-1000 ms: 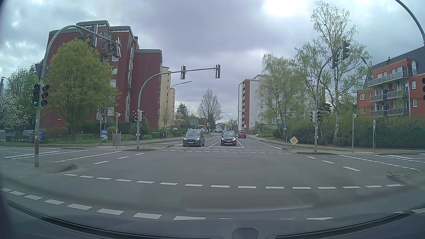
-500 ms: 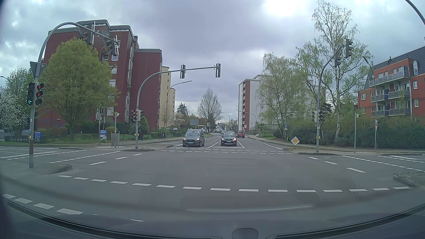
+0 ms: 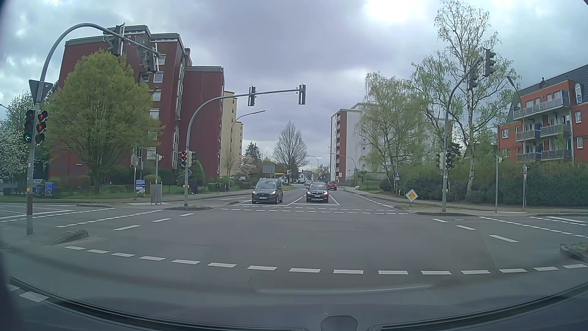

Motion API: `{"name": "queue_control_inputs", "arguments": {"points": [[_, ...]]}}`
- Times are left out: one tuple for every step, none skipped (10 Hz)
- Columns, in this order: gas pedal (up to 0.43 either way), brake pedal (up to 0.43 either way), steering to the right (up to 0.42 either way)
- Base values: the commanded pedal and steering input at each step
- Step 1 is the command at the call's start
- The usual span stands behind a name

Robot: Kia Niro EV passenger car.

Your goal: Follow the waypoints while adhering to traffic rules and regulations

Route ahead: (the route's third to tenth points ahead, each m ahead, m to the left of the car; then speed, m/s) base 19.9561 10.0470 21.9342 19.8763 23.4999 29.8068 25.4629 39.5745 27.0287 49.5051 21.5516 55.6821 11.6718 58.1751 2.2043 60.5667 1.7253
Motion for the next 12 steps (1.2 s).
{"name": "queue_control_inputs", "arguments": {"points": [[0.189,0.006,-0.01],[0.189,0.006,-0.01],[0.189,0.006,-0.01],[0.189,0.006,-0.012],[0.189,0.006,-0.015],[0.189,0.006,-0.019],[0.189,0.0,-0.028],[0.189,0.006,-0.039],[0.189,0.006,-0.046],[0.189,0.006,-0.056],[0.189,0.0,-0.066],[0.189,0.006,-0.076]]}}
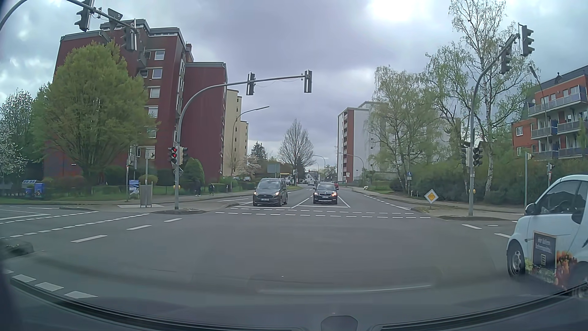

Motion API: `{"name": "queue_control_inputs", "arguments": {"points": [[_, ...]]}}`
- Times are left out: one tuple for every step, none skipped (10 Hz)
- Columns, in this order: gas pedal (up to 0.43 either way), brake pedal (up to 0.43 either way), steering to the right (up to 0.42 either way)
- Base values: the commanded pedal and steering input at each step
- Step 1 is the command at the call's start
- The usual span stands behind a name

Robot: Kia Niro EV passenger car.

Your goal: Follow the waypoints while adhering to traffic rules and regulations

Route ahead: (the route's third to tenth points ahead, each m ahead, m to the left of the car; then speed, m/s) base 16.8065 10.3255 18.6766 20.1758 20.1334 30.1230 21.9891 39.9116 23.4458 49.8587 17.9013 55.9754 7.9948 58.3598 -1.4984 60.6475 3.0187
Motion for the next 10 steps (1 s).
{"name": "queue_control_inputs", "arguments": {"points": [[0.189,0.006,-0.09],[0.189,0.0,-0.105],[0.189,0.006,-0.117],[0.189,0.006,-0.131],[0.177,0.0,-0.141],[0.177,0.0,-0.148],[0.177,0.0,-0.156],[0.177,0.006,-0.165],[0.169,0.0,-0.174],[0.169,0.0,-0.188]]}}
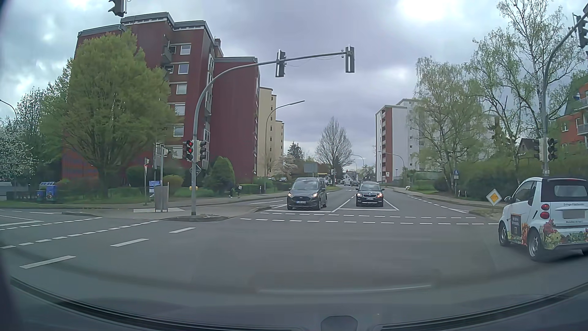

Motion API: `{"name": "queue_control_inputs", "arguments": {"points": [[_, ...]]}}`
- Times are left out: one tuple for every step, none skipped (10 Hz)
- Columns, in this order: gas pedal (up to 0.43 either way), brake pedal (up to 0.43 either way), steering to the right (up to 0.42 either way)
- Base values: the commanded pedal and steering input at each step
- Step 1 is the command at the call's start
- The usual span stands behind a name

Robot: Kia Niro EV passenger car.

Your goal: Follow the waypoints while adhering to traffic rules and regulations

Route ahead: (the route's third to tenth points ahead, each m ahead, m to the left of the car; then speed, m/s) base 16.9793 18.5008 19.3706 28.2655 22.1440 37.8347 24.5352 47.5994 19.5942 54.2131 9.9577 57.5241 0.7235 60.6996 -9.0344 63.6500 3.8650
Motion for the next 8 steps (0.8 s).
{"name": "queue_control_inputs", "arguments": {"points": [[0.169,0.0,-0.198],[0.157,0.006,-0.214],[0.138,0.006,-0.231],[0.138,0.006,-0.247],[0.138,0.0,-0.269],[0.138,0.006,-0.288],[0.138,0.006,-0.293],[0.138,0.006,-0.294]]}}
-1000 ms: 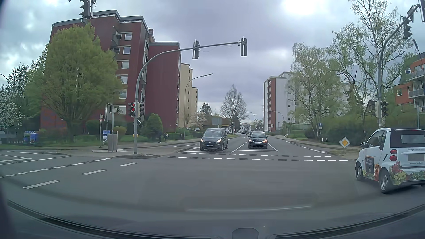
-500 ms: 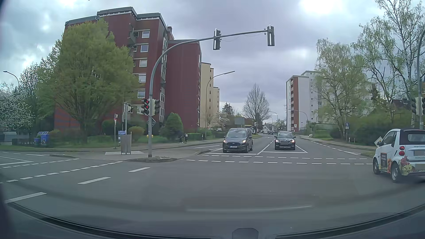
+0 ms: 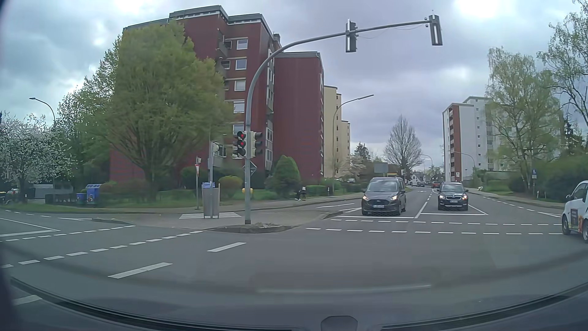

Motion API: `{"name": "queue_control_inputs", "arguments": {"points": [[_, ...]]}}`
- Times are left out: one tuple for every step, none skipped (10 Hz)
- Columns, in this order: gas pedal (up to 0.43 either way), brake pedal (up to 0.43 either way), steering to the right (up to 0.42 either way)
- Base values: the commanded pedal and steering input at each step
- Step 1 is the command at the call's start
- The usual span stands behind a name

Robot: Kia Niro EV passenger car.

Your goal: Follow the waypoints while adhering to traffic rules and regulations

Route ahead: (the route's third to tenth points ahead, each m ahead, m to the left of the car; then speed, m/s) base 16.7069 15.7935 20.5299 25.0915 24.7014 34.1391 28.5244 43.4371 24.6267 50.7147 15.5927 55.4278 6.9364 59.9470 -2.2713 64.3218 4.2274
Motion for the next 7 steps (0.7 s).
{"name": "queue_control_inputs", "arguments": {"points": [[0.138,0.006,-0.295],[0.138,0.006,-0.297],[0.138,0.0,-0.305],[0.138,0.0,-0.316],[0.138,0.0,-0.328],[0.138,0.0,-0.329],[0.138,0.0,-0.322]]}}
